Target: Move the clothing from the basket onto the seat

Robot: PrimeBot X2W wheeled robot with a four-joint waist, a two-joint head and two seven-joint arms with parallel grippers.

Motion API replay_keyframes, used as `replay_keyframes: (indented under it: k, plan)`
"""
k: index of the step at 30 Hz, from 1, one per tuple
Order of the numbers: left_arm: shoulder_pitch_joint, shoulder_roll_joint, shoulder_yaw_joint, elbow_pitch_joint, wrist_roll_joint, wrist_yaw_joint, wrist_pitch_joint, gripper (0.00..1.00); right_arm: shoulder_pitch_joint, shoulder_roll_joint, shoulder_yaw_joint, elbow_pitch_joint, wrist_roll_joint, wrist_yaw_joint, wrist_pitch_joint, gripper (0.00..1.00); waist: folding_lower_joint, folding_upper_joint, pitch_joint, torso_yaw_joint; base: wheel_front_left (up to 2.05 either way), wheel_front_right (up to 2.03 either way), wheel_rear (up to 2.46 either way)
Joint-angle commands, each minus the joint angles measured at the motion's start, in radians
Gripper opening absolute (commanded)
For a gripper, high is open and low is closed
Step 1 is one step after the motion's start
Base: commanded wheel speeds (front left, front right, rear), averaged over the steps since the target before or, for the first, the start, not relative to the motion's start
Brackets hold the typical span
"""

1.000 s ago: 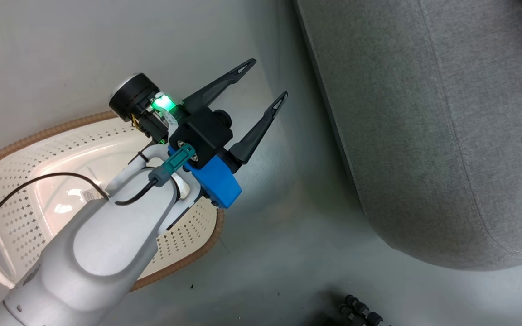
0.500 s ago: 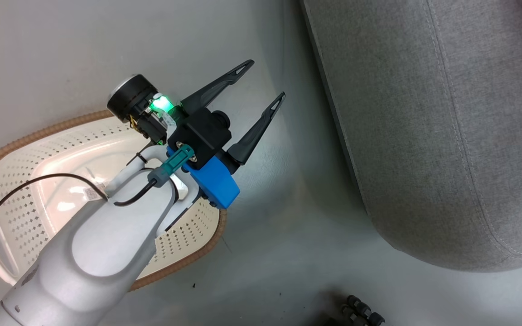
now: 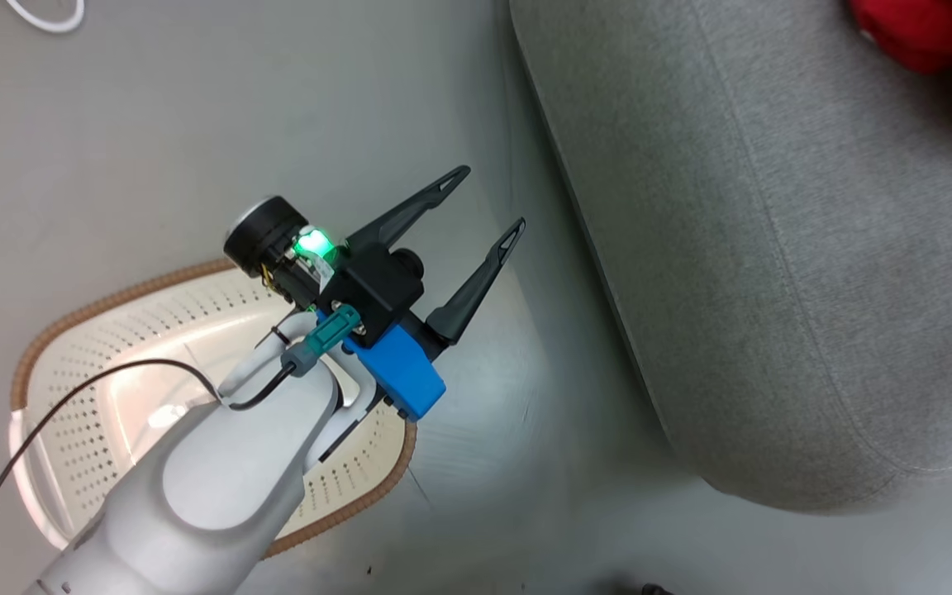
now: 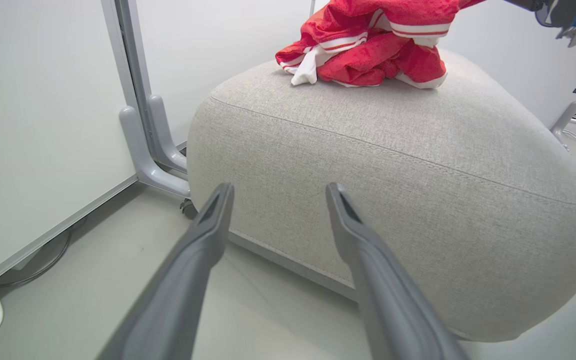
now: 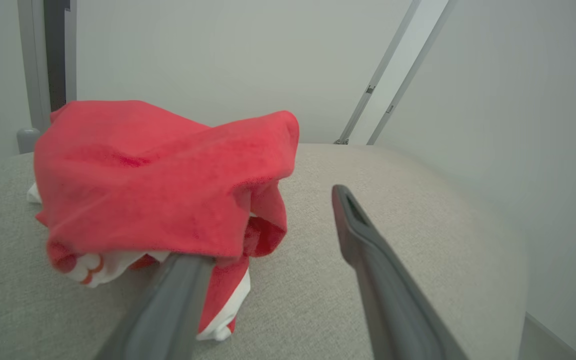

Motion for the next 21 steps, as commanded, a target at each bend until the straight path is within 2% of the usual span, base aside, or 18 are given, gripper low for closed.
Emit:
replay_keyframes:
  k: [1,13,21]
  plan:
    - [0.017,-0.004,0.000,0.009,-0.008,0.004,-0.012,1.00,0.046,0.006,0.003,-0.007,0.003,-0.001,0.000,1.00,0.0000,0.0000,-0.046,0.004,0.00,0.00,0.00]
    - [0.099,-0.045,-0.001,0.061,-0.046,0.017,-0.055,1.00,0.293,-0.008,0.012,0.014,0.007,-0.001,0.000,1.00,0.0000,0.0000,-0.189,0.026,0.00,0.00,0.00]
    - [0.164,-0.066,0.029,0.077,-0.071,0.036,-0.068,1.00,0.380,0.013,0.029,-0.095,0.014,-0.001,0.000,1.00,0.0000,0.0000,-0.285,0.042,0.00,0.00,0.00]
